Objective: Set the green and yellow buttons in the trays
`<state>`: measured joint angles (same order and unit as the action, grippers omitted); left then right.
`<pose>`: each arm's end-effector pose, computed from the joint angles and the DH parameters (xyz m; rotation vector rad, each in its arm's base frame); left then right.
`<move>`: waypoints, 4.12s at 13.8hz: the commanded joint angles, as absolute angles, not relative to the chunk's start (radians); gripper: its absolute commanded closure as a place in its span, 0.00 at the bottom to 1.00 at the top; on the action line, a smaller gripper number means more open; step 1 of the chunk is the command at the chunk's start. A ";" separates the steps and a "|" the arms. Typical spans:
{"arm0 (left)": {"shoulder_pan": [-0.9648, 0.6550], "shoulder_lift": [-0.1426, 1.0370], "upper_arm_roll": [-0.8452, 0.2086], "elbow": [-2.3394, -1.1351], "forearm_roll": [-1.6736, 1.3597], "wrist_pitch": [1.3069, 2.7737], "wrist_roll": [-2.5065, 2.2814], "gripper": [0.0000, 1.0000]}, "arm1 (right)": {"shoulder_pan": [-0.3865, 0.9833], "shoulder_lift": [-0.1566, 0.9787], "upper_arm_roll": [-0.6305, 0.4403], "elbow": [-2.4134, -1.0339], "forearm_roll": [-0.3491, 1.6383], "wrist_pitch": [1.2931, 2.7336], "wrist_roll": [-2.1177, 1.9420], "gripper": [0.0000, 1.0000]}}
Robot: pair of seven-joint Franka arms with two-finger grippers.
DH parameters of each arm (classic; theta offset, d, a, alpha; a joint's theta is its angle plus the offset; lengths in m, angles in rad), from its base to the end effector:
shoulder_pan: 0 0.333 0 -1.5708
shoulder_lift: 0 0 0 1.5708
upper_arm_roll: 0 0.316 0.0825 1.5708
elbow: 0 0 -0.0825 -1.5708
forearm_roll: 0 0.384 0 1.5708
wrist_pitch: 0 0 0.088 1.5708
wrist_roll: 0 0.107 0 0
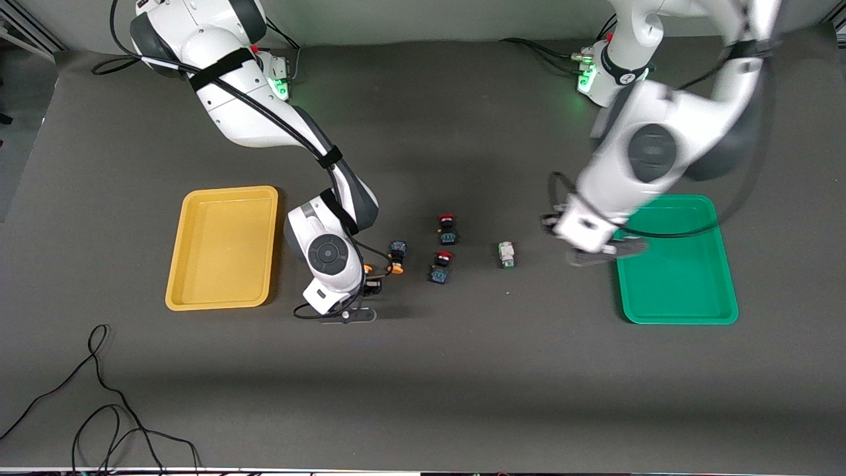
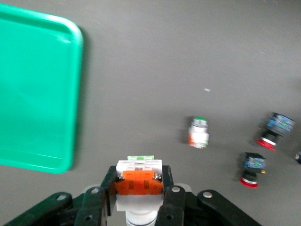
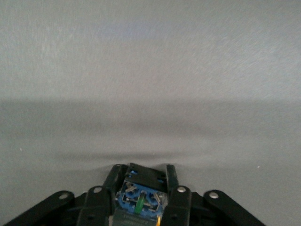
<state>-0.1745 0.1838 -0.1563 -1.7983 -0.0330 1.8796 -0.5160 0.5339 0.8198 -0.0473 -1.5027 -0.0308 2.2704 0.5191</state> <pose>0.5683 -0.1930 0.4366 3.1081 0.3087 -0.1813 0.6225 0.3343 0.1754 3.0659 0.0032 -0.0263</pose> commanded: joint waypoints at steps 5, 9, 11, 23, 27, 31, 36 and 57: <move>0.138 0.193 -0.161 -1.871 0.021 1.911 -0.114 0.86 | 0.463 0.614 -0.086 -1.517 -0.054 2.041 0.522 1.00; 0.150 0.268 -0.160 -1.974 0.051 2.095 -0.064 0.86 | 0.401 0.528 -0.107 -1.566 -0.055 1.953 0.352 1.00; 0.149 0.320 -0.160 -2.032 0.084 2.204 -0.064 0.86 | 0.382 0.508 -0.139 -1.614 -0.054 1.954 0.269 1.00; 0.152 0.384 -0.147 -2.074 0.132 2.363 -0.060 0.00 | 0.368 0.402 -0.273 -2.120 -0.052 2.413 0.049 1.00; 0.153 0.359 -0.150 -1.809 0.121 2.009 -0.028 0.00 | 0.371 0.413 -0.272 -2.137 -0.046 2.431 -0.027 1.00; 0.149 0.357 -0.155 -1.591 0.083 1.775 -0.040 0.00 | 0.373 0.396 -0.272 -2.123 0.007 2.405 -0.031 0.00; 0.030 0.333 -0.181 -1.589 0.021 1.761 -0.260 0.00 | 0.379 0.387 -0.259 -1.924 0.012 2.141 -0.017 0.00; -0.390 0.589 -0.179 -1.821 0.028 2.286 -0.759 0.03 | 0.732 0.785 -0.203 -1.516 0.275 2.307 0.577 0.00</move>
<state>-0.3721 0.5934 -0.1950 -1.8036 0.0203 2.2799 -0.7319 0.7044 0.7414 -0.2026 -1.5451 0.2447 2.2630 0.5612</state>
